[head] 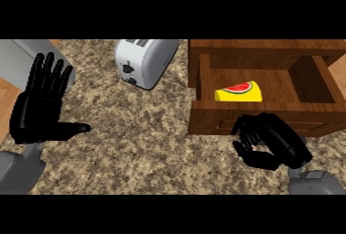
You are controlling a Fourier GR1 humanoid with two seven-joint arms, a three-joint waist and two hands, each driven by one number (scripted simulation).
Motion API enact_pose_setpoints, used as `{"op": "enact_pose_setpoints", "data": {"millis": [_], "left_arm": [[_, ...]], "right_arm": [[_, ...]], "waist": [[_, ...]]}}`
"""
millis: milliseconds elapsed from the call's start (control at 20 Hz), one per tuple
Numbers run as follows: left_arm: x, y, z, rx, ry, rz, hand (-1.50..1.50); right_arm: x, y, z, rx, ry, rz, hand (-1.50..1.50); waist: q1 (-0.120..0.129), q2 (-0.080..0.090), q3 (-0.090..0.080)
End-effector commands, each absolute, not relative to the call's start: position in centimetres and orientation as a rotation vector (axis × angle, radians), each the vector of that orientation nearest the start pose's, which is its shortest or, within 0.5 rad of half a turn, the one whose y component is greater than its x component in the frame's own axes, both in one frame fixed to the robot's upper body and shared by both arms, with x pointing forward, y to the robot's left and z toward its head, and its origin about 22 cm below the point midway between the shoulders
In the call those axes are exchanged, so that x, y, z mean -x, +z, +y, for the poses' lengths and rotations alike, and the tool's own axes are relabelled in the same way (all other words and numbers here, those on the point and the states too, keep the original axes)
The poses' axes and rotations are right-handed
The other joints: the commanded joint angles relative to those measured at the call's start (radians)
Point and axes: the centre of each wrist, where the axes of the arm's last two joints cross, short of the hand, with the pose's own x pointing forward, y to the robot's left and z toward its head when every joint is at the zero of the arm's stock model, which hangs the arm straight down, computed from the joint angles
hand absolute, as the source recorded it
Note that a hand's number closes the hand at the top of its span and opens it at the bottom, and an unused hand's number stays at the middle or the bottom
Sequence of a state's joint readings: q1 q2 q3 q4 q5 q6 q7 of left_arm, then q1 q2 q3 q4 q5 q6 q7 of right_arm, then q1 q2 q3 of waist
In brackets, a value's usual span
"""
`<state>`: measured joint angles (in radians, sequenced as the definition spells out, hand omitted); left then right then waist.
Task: Pick up the cup, place it into the drawer and close the drawer
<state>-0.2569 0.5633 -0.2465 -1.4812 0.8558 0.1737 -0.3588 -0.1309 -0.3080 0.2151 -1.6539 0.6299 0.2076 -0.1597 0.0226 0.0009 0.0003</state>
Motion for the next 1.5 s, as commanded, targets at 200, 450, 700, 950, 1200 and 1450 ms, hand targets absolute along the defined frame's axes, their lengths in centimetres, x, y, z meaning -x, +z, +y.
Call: {"op": "enact_pose_setpoints", "data": {"millis": [200,450,700,950,1200,1450], "left_arm": [[-26.8,5.5,30.6,0.264,0.192,-1.861,-1.50],[-26.4,5.1,33.8,0.275,0.186,-1.875,-1.50],[-27.8,5.1,34.2,0.273,0.189,-1.882,-1.50],[-25.8,5.5,35.0,0.274,0.183,-1.901,-1.50],[-26.0,4.2,34.9,0.315,0.179,-1.882,-1.50],[-26.2,3.5,33.8,0.330,0.168,-1.872,-1.50]], "right_arm": [[-31.9,2.1,-23.2,0.466,1.256,-1.576,-1.50],[-33.3,-1.1,-20.1,0.451,1.296,-1.545,-1.50],[-36.5,-2.1,-22.6,0.432,1.245,-1.539,-1.50],[-39.0,-2.0,-22.0,0.388,1.173,-1.527,-1.50],[-41.8,1.4,-25.1,0.364,1.197,-1.533,-1.50],[-42.6,2.6,-26.5,0.394,1.168,-1.501,-1.50]], "waist": [[-0.001,0.002,0.000],[-0.009,0.001,0.000],[-0.010,0.004,0.000],[0.012,0.007,0.001],[0.014,0.012,0.001],[0.043,0.026,0.002]]}}
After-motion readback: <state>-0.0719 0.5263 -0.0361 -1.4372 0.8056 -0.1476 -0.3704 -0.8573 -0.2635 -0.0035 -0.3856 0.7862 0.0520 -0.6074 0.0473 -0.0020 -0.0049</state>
